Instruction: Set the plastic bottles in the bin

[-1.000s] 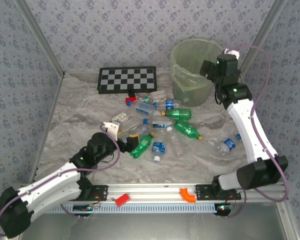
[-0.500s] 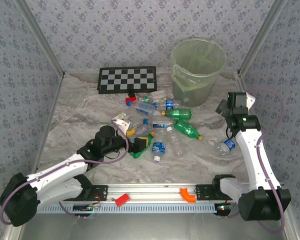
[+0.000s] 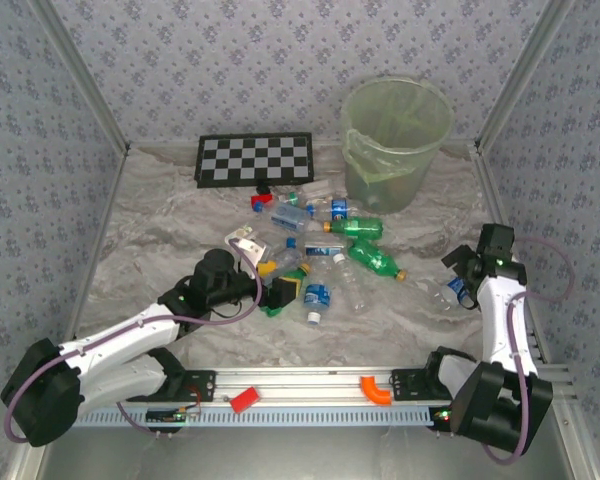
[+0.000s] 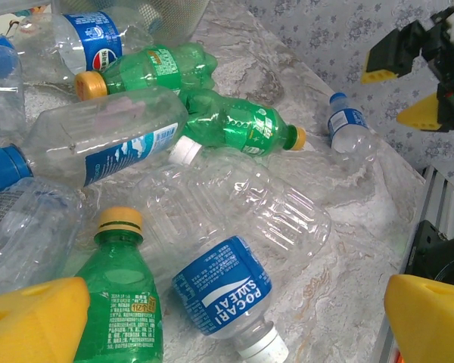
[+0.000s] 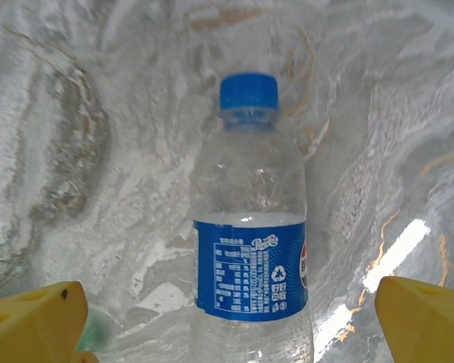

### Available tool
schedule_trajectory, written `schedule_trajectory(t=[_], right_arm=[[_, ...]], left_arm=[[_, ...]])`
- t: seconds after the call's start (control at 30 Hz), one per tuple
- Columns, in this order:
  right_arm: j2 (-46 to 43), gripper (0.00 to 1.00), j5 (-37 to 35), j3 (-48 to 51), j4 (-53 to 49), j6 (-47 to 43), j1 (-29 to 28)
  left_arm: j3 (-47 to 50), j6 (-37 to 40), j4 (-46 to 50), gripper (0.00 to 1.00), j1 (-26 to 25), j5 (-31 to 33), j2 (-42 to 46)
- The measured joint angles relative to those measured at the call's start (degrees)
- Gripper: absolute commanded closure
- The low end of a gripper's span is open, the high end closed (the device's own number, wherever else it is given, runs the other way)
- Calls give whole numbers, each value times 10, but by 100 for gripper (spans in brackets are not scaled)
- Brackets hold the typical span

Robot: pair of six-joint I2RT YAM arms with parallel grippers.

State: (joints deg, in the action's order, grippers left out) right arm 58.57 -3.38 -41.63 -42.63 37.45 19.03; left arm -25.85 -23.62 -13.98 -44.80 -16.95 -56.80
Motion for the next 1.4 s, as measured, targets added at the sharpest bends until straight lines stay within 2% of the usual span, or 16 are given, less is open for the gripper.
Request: schedule_trajectory(t=[0.7,0.8,0.97,1.4], right_arm=[[137,2,59,50,86,11,41],[143,11,70,57,98,7,44],[136,35,87,60,111,3,46],[29,37,77,57,111,0,49]], left_arm=[[0,0,0,0,0,7,1],[0,0,0,0,0,7,1],[0,0,0,0,0,9,0],[0,0,0,0,0,12,0]])
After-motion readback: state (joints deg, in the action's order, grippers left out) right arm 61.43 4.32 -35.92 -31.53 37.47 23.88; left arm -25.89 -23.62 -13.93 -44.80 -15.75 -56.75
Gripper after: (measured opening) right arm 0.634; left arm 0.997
